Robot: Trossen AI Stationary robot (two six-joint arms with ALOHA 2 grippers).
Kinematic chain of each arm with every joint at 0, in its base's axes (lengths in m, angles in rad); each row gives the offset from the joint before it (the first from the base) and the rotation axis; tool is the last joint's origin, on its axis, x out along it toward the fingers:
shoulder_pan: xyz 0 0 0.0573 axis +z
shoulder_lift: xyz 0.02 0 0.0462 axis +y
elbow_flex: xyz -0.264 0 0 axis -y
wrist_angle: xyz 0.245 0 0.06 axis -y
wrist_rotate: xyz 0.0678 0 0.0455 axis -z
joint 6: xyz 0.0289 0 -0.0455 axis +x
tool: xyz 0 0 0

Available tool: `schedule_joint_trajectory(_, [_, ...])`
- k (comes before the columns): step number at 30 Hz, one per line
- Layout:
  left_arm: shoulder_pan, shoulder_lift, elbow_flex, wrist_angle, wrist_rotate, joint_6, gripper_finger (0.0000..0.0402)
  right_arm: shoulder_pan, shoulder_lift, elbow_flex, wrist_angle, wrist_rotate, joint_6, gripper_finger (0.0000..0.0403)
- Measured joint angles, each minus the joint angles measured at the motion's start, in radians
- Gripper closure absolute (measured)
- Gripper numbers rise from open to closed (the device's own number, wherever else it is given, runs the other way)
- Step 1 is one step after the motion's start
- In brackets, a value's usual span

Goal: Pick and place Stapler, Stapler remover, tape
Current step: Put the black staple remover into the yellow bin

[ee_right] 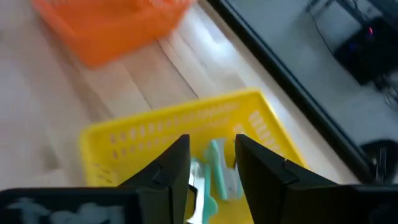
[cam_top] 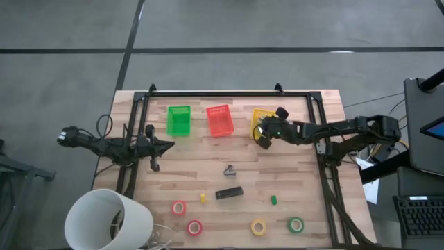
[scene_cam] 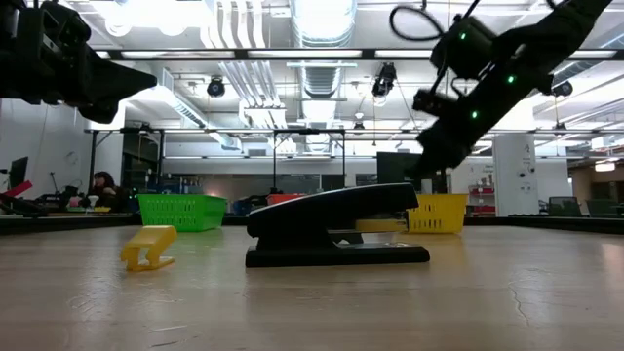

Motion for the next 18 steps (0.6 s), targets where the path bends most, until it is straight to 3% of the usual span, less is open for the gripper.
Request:
schedule_joint_trajectory(9, [0.0, 0.0, 0.0, 0.0, 0.0, 0.0, 0.0392, 0.047, -0.095, 0.0, 0.002, -0.058, 0.003, 0.0278])
schedule_joint_trajectory(14, [0.0, 0.0, 0.0, 0.0, 0.0, 0.0, 0.0392, 0.062, -0.093, 0.0, 0.041, -0.225, -0.001, 0.0285])
schedule_joint_trajectory(18, [0.0, 0.0, 0.0, 0.0, 0.0, 0.0, 0.0392, 0.064, -0.092, -0.001, 0.097, -0.46, 0.001, 0.029])
